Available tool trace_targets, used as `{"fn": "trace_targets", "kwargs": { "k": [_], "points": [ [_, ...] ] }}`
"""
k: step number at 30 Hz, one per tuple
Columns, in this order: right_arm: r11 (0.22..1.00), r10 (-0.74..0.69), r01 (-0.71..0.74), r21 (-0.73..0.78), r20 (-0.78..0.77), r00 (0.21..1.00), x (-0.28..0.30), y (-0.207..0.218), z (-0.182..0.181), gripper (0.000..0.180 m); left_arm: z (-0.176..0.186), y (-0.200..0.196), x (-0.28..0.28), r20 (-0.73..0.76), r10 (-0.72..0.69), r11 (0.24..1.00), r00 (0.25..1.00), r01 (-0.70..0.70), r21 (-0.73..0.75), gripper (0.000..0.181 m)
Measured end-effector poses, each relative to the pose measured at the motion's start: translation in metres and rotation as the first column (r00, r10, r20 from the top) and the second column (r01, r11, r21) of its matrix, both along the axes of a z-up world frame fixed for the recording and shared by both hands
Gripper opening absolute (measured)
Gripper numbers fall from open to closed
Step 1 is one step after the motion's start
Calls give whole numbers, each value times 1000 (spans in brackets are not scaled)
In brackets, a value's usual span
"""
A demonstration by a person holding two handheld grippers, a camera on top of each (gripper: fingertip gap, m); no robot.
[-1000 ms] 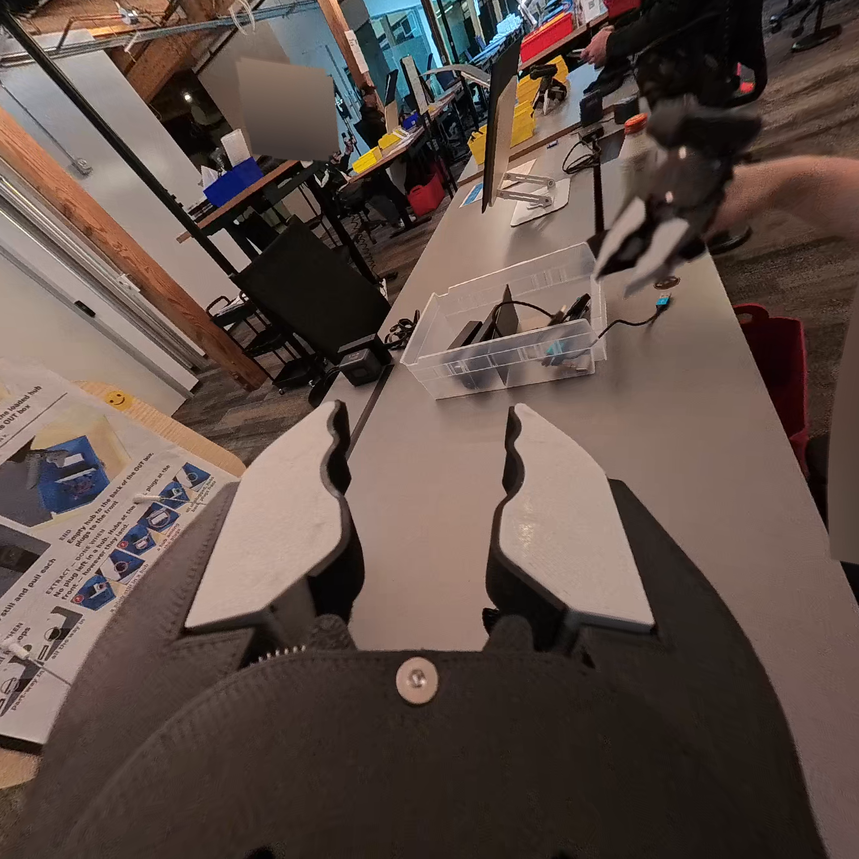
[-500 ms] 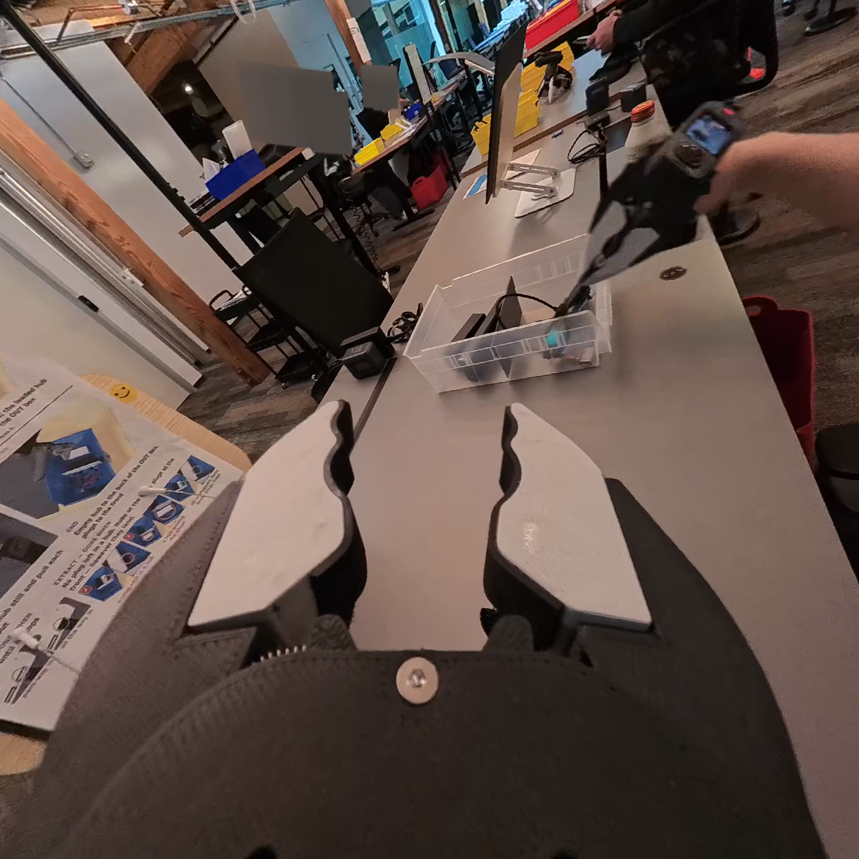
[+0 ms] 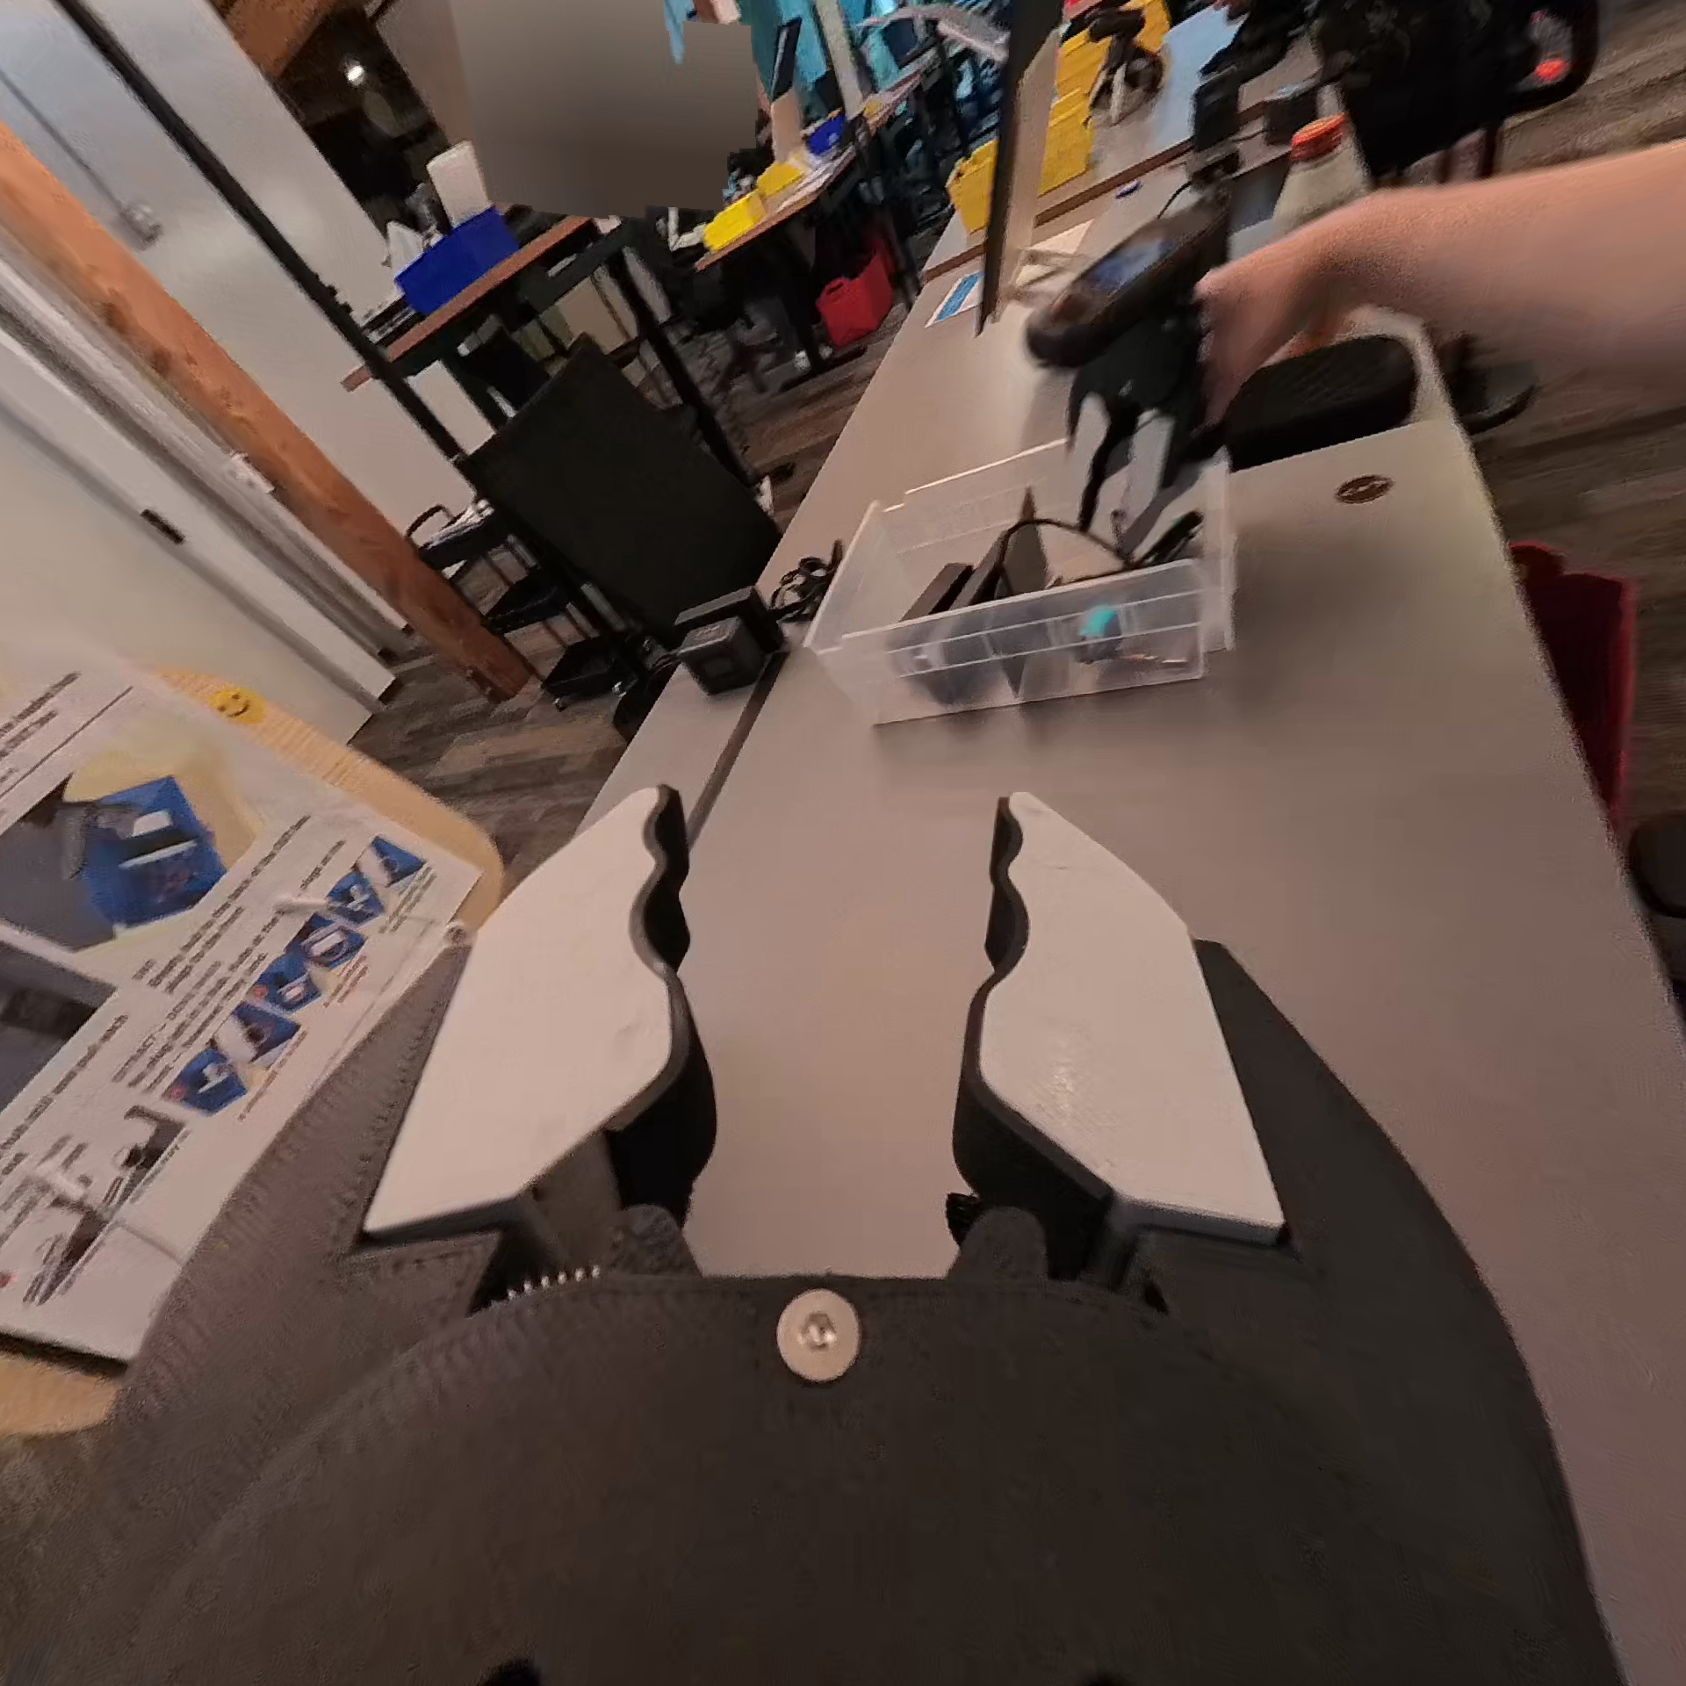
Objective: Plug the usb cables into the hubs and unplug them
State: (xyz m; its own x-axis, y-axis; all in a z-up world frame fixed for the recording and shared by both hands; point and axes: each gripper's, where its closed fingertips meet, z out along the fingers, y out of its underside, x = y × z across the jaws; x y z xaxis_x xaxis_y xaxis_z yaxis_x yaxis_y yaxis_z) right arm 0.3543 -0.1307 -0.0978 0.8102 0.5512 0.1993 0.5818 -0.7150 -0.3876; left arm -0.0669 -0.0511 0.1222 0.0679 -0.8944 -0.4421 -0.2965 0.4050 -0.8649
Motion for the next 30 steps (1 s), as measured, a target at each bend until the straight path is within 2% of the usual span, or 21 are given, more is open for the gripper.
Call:
{"fn": "trace_targets", "kwargs": {
  "k": [3, 7, 9, 12, 14, 16, 18, 20, 27, 30],
  "points": [
    [998, -2, 2, 67, 8, 1000, -4, -8, 35, 46, -8, 36, -9, -45, 169, 984, 985, -166, 60, 63],
    [994, -66, 61, 94, 43, 997, -8, -28, 74, 54, -20, 83, -18, -68, 367, 928, 928, -361, 89, 64],
    [992, -94, 87, 91, 85, 992, -9, -40, 85, 58, -26, 108, -21, -60, 463, 884, 884, -456, 99, 64],
    [990, -88, 71, 121, 142, 986, -11, -46, 89, 56, -32, 141, -31, -37, 620, 776, 784, -606, 174, 63],
    [982, -93, 57, 178, 201, 975, -3, -40, 87, 53, -36, 148, -29, -32, 636, 761, 771, -620, 191, 62],
    [982, -126, 93, 165, 209, 970, 4, -41, 76, 52, -41, 148, -26, -47, 630, 769, 775, -614, 179, 61],
    [986, -137, 120, 120, 154, 978, 0, -47, 63, 43, -41, 148, -27, -50, 638, 760, 768, -619, 199, 61],
    [984, -145, 131, 122, 107, 984, -6, -53, 57, 43, -38, 150, -30, -40, 660, 735, 750, -633, 243, 61],
    [948, -206, 188, 257, 42, 978, -6, -74, 57, 43, -36, 151, -31, -30, 684, 704, 729, -648, 291, 61],
    [920, -234, 232, 315, -32, 972, -10, -82, 59, 43, -38, 150, -29, -43, 679, 709, 733, -640, 296, 61]
  ]
}}
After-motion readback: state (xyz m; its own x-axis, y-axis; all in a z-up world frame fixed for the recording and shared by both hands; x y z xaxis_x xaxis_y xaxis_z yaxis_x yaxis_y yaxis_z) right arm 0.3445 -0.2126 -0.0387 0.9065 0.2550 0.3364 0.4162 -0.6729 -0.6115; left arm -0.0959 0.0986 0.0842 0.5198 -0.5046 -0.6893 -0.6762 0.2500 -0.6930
